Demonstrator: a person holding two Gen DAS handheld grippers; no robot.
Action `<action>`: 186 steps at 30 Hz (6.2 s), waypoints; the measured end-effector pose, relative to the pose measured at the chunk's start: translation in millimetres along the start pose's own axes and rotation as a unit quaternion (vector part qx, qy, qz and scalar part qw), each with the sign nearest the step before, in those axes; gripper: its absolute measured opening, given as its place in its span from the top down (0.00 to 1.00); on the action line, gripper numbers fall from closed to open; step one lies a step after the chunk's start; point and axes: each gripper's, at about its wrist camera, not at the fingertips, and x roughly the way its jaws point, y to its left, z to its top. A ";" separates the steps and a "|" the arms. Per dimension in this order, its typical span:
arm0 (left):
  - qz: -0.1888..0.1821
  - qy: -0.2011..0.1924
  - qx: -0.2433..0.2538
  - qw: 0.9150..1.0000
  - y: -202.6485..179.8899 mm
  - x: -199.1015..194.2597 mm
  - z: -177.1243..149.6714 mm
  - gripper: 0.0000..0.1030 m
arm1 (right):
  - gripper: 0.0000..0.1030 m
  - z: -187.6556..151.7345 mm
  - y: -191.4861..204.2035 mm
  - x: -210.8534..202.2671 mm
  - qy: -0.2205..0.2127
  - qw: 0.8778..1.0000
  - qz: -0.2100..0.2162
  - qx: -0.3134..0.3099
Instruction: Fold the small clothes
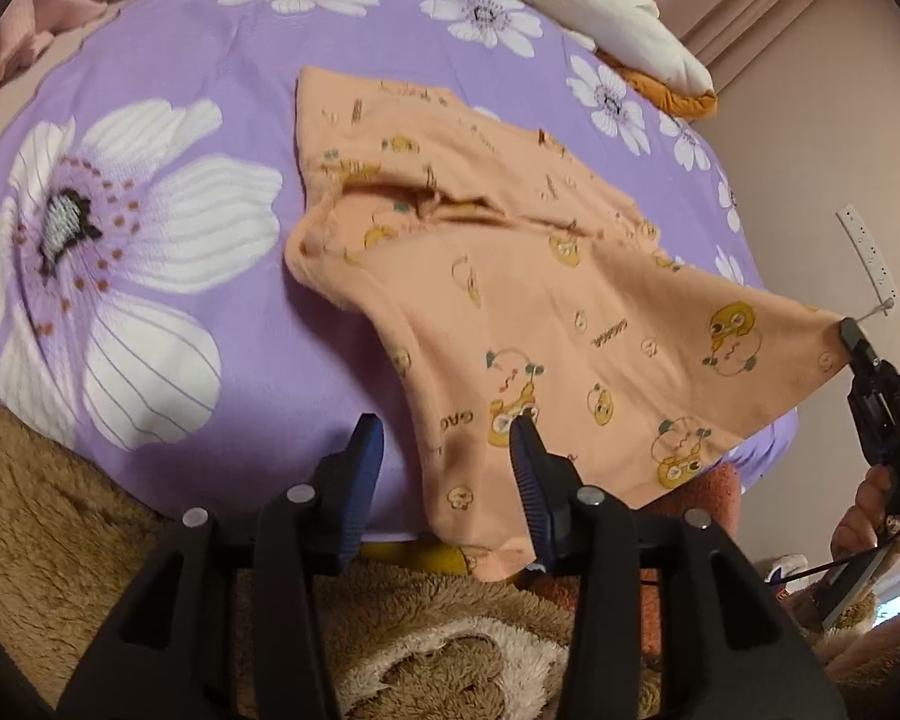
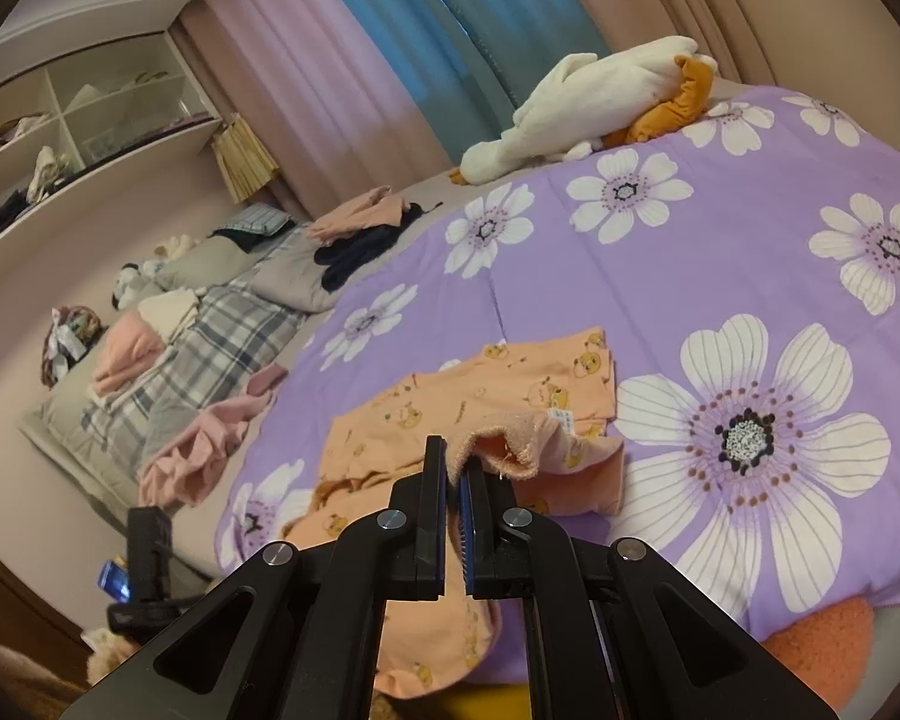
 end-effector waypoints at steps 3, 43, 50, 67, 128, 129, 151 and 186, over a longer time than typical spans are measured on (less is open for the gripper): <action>-0.007 0.013 -0.008 1.000 3.0 8.4 -4.3 0.54 | 0.95 0.3 -1.0 1.0 0.000 1.000 0.001 0.000; -0.106 -0.110 -0.147 0.977 44.6 13.1 163.1 0.96 | 0.95 70.1 -57.7 131.4 0.051 0.993 -0.083 0.071; -0.033 -0.046 -0.141 0.988 64.0 83.7 201.6 0.94 | 0.95 69.2 -86.9 208.6 0.122 0.978 -0.153 0.068; -0.003 -0.042 -0.031 0.999 11.5 36.7 137.0 0.37 | 0.95 57.1 -88.6 221.9 0.132 0.971 -0.197 0.029; 0.043 -0.008 -0.097 0.994 49.3 53.1 121.0 0.85 | 0.81 29.2 -96.1 189.4 0.134 0.979 -0.127 0.083; 0.040 -0.008 -0.096 0.995 50.1 53.9 118.9 0.89 | 0.86 30.2 -92.2 186.5 0.126 0.980 -0.131 0.079; 0.069 -0.013 -0.068 0.995 46.7 28.9 85.8 0.74 | 0.43 14.1 -109.5 125.6 0.105 0.974 -0.115 0.165; 0.058 -0.020 -0.070 0.996 38.4 23.5 96.9 0.50 | 0.88 15.4 -84.8 141.4 0.062 0.974 -0.025 0.216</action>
